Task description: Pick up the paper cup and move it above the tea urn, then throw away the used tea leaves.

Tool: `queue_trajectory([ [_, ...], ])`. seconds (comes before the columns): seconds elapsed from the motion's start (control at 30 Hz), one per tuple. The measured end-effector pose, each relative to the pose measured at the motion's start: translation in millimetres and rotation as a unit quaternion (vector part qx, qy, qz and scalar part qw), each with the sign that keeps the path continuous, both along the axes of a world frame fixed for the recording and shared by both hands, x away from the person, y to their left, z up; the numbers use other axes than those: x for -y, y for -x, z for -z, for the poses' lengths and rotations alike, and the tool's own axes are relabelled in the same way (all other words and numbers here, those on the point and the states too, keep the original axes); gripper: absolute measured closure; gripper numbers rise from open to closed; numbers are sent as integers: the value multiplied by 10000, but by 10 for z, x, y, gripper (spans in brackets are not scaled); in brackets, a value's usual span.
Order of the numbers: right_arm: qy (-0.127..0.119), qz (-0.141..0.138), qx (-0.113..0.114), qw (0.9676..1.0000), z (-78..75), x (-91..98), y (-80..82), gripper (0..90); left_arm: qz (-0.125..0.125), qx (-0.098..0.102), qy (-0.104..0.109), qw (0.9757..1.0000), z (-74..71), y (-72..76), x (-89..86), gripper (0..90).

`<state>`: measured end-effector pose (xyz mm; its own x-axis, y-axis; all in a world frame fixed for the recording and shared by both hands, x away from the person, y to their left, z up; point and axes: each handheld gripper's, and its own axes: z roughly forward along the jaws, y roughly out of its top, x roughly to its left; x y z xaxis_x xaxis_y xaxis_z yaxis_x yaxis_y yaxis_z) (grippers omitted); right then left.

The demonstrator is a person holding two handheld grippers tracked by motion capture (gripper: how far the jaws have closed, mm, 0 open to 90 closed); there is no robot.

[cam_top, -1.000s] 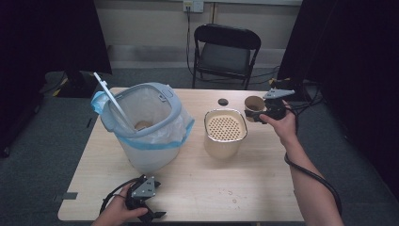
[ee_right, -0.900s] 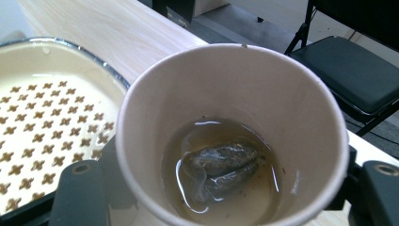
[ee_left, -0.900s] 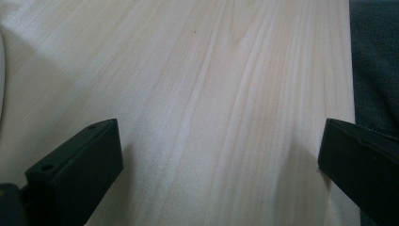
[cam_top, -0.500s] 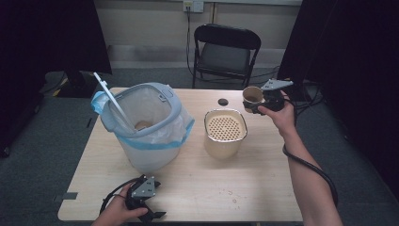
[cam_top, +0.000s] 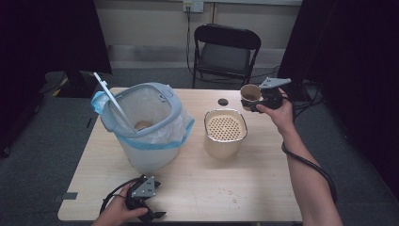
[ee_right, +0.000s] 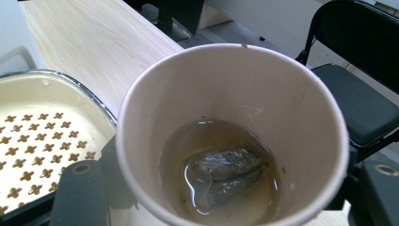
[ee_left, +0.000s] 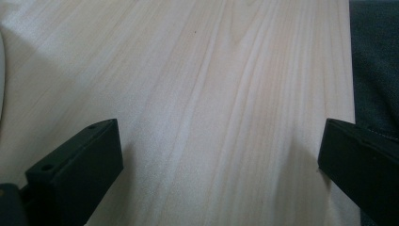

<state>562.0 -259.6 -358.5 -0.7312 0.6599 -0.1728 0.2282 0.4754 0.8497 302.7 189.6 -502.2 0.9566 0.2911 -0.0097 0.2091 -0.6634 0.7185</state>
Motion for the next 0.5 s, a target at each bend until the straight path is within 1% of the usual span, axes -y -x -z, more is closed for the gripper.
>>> queue_trajectory([
  [0.03,13,21,48,10000,-4,-11,-1,279,-1,0,-31,10000,-5,1,-2,0],
  [0.07,13,21,48,10000,-4,-11,-1,279,-1,0,-31,10000,-5,1,-2,0],
  [0.1,1,41,95,9999,-12,-18,4,280,4,-4,-22,10000,-3,-1,-1,0],
  [0.13,-69,28,134,9999,-29,-30,1,280,-1,-1,-9,10000,-2,0,-1,0],
  [0.2,0,3,149,9999,-46,-53,-7,280,1,-1,-11,10000,-2,0,-1,0],
  [0.37,39,-26,206,9998,-60,-91,-13,280,5,-2,-20,10000,-3,-1,-1,0],
  [0.4,90,-23,234,9997,-61,-102,-12,280,2,1,-63,10000,-9,-1,-3,0],
  [0.43,89,-39,222,9997,-60,-117,-12,280,4,-4,-17,10000,-2,0,-1,0],
  [0.47,89,-39,222,9997,-60,-117,-12,280,4,-29,-31,10000,-4,1,0,0],
  [0.5,76,-61,239,9997,-60,-122,-11,280,3,-5,-22,10000,-3,0,-1,0],
])
